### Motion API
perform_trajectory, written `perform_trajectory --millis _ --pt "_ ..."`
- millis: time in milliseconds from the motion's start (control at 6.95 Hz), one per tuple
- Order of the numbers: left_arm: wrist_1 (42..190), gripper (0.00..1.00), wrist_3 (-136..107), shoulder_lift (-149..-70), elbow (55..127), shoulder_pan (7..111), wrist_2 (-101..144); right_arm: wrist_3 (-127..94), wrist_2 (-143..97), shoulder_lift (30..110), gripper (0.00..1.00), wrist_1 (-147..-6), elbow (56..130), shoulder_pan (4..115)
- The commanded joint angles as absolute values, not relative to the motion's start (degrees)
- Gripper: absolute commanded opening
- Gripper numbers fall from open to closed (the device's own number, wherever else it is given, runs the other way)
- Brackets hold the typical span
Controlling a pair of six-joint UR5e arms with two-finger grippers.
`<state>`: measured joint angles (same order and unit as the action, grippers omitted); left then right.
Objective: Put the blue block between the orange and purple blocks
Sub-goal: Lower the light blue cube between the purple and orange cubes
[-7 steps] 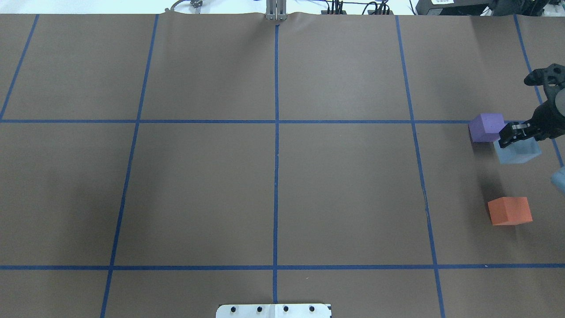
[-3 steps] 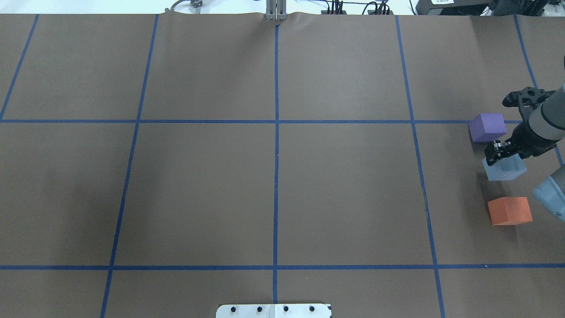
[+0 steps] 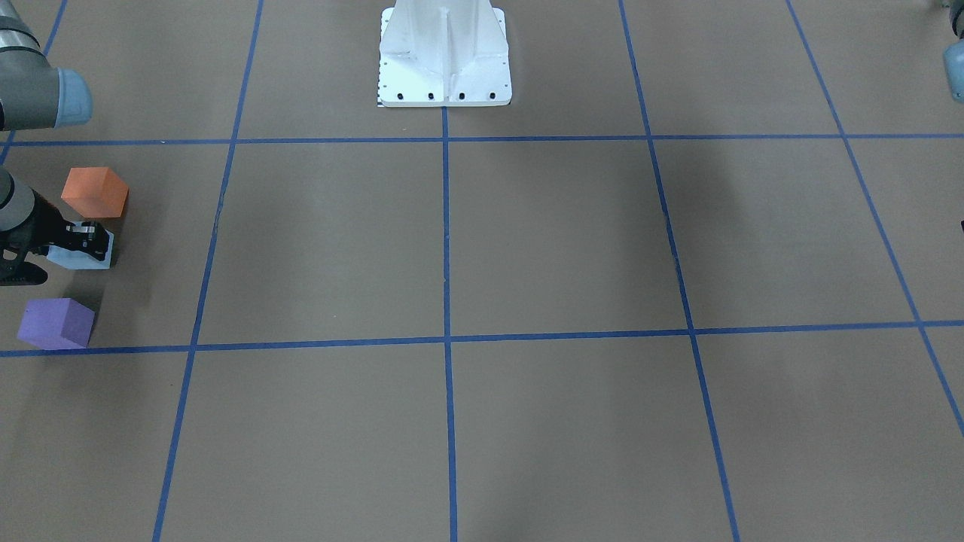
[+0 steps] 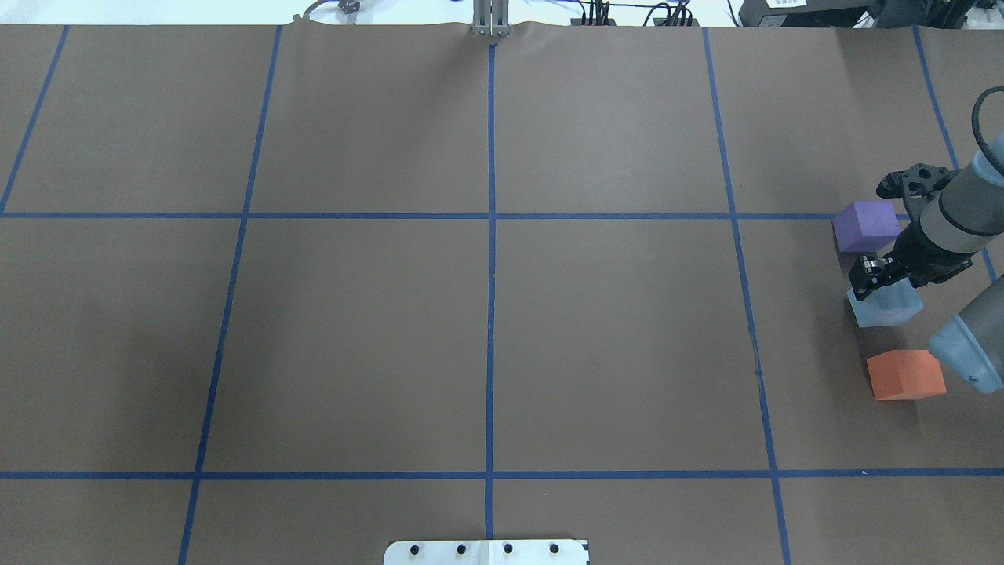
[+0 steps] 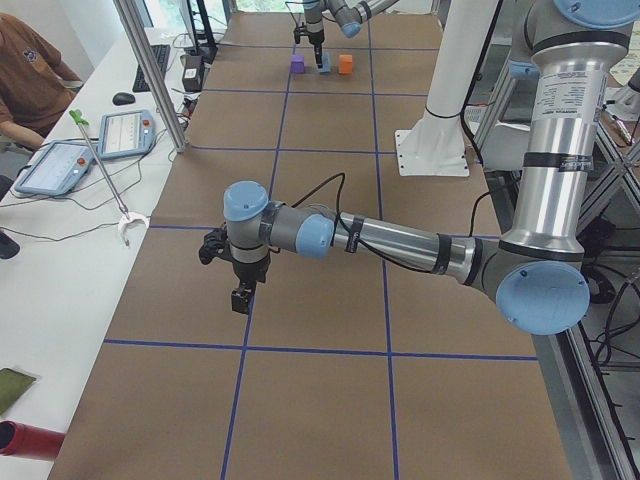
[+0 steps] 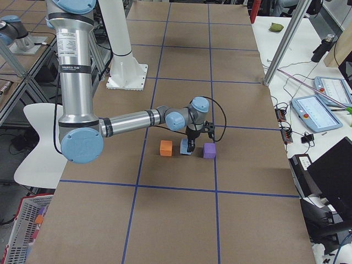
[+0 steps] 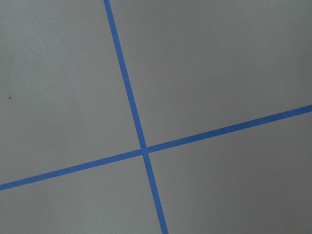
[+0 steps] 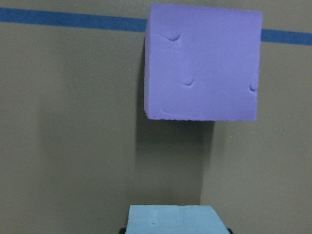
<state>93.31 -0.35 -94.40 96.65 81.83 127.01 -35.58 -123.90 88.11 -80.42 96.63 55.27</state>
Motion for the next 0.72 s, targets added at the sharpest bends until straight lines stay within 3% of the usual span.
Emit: perform_trajectory --millis 0,144,288,432,576 --pt "93.52 1.00 -0.35 -94.39 96.59 81.83 127.00 -35.16 -124.01 87.71 0.00 -80.42 95.80 55.02" --pt "93.52 1.00 -0.35 -94.39 96.59 81.83 127.00 -34.55 -124.01 87.71 0.16 -80.42 95.28 55.02" --pt "93.52 1.00 -0.35 -94.39 96.59 81.83 127.00 -34.28 -124.10 87.54 0.64 -80.42 95.27 55.02" --pt "93.52 1.00 -0.35 -94.31 96.50 81.83 127.00 -34.28 -124.01 87.63 1.00 -80.33 95.80 55.11" --pt "93.52 1.00 -0.35 -94.31 96.24 81.83 127.00 -34.19 -124.01 87.54 1.00 -80.33 95.89 55.11"
